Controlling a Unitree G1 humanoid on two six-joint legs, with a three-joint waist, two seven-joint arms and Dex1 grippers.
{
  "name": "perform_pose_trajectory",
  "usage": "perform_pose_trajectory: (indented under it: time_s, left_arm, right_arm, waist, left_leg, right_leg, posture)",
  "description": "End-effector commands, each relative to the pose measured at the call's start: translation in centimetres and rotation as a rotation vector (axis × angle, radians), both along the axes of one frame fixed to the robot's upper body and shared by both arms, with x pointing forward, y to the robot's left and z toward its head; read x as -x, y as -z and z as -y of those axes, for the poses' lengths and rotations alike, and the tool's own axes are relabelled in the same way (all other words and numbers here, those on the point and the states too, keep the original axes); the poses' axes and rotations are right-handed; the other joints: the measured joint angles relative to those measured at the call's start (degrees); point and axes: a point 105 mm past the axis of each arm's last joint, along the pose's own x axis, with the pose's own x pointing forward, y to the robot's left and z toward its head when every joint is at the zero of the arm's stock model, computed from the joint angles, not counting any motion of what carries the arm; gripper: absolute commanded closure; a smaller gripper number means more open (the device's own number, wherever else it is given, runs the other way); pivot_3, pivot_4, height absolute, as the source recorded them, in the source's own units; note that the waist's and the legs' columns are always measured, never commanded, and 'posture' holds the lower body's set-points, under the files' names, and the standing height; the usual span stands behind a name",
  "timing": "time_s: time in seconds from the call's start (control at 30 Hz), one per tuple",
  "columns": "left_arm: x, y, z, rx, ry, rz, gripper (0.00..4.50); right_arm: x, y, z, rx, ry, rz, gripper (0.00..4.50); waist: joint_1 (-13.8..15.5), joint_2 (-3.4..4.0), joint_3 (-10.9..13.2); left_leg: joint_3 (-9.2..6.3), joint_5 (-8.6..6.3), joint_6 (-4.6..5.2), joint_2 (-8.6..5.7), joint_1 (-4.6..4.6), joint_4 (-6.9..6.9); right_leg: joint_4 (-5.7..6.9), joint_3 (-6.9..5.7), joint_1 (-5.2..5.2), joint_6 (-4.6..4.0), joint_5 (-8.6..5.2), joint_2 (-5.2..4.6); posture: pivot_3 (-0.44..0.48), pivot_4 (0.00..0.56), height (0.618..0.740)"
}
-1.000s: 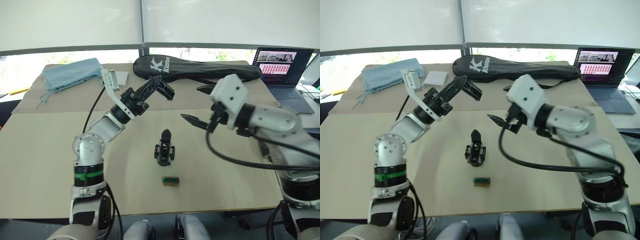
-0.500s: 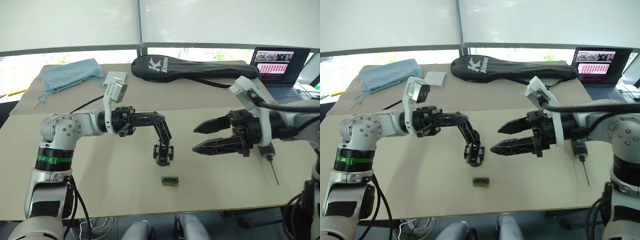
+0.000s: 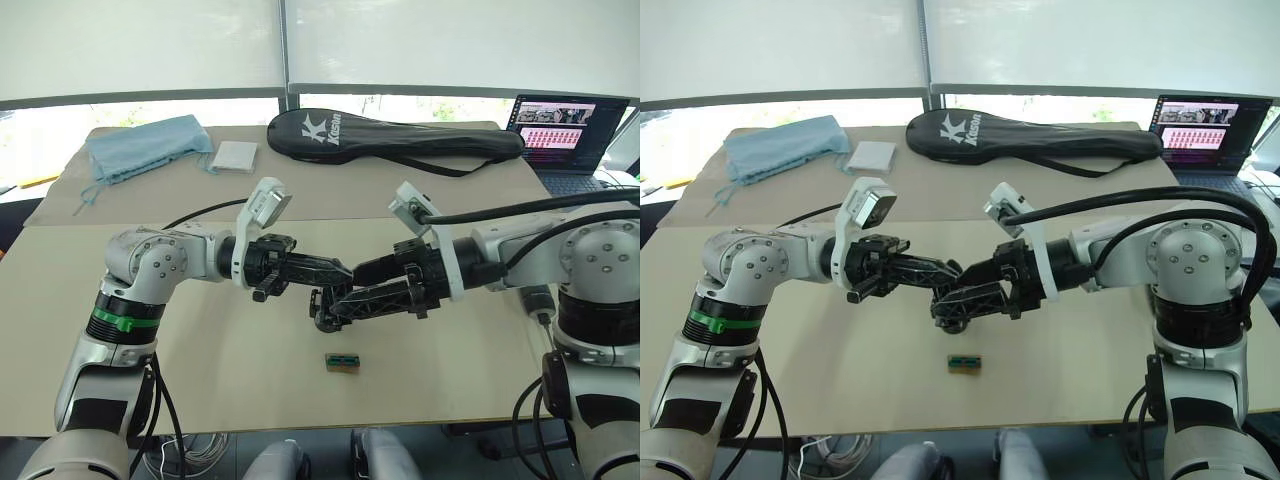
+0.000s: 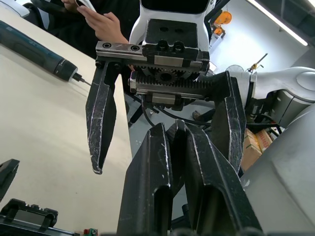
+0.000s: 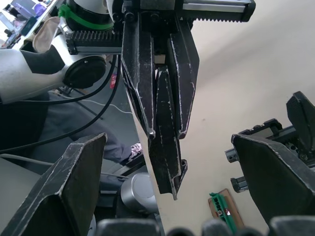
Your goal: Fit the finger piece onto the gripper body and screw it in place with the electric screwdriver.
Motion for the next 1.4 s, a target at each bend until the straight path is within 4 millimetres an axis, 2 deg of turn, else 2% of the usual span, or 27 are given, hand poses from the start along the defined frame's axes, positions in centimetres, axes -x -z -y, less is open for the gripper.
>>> perform_pose_trajectory:
  time_s: [0.03,0.43,0.53,0.83,1.1,1.23,1.4]
  left_arm:
    - [0.5,-1.2,0.3,0.025,0.025,0.069,4.5]
    - [0.3,-1.1,0.3,0.03,0.003,0.073,4.5]
    - [0.3,-1.1,0.3,0.029,0.0,0.075,4.5]
    - [0.4,-1.1,0.3,0.031,-0.012,0.084,4.5]
    - [-0.4,-2.7,0.2,0.117,-0.086,0.13,4.5]
    - [0.2,-3.2,-0.5,0.142,-0.074,0.133,2.71]
    - [-0.2,-4.3,-1.9,0.206,-0.144,0.202,0.42]
  right_arm:
    - [0.5,-0.6,-0.3,0.004,-0.027,0.009,0.01]
    - [1.1,-0.4,-0.7,-0.005,-0.027,-0.028,0.01]
    - [1.2,-0.4,-0.9,-0.01,-0.021,-0.035,0.78]
    - [1.5,-0.3,-1.4,-0.024,-0.011,-0.052,3.99]
    - [2.1,-0.4,-0.9,-0.051,-0.011,-0.048,4.05]
    - [2.3,-0.6,-0.2,-0.064,-0.001,-0.027,4.06]
    - [2.6,-1.1,1.0,-0.086,0.013,0.015,4.06]
  waist:
    - [0.0,0.0,0.0]
    - [0.0,0.0,0.0]
    - [0.0,0.0,0.0]
    - [0.1,0.0,0.0]
    - [0.4,-0.01,0.0]
    - [0.6,-0.02,0.0]
    - [0.6,-0.02,0.0]
  left_leg:
    - [0.01,0.0,0.0,0.0,0.0,0.0]
    - [0.01,0.01,0.02,0.0,-0.01,-0.01]
    - [0.01,0.01,0.03,0.0,-0.01,-0.01]
    - [0.01,0.01,0.04,0.0,-0.02,-0.01]
    - [0.02,0.02,0.06,0.0,-0.05,0.0]
    - [0.01,0.02,0.06,0.01,-0.05,-0.02]
    - [0.02,0.02,0.06,0.01,-0.06,0.0]
  right_leg:
    - [0.0,0.0,0.0,0.0,0.0,0.0]
    - [-0.02,0.01,0.0,0.0,0.0,0.0]
    - [-0.03,0.01,0.0,0.0,0.0,0.0]
    - [-0.04,0.01,0.0,0.0,0.0,0.0]
    - [-0.07,0.01,0.01,0.01,0.0,-0.01]
    - [-0.07,0.0,0.01,0.01,0.0,0.0]
    - [-0.09,0.0,0.01,0.01,0.0,0.0]
  posture:
    - [0.0,0.15,0.74]
    - [0.0,0.15,0.74]
    - [0.0,0.15,0.74]
    - [0.0,0.15,0.74]
    - [0.0,0.15,0.74]
    - [0.0,0.15,0.74]
    - [0.0,0.15,0.74]
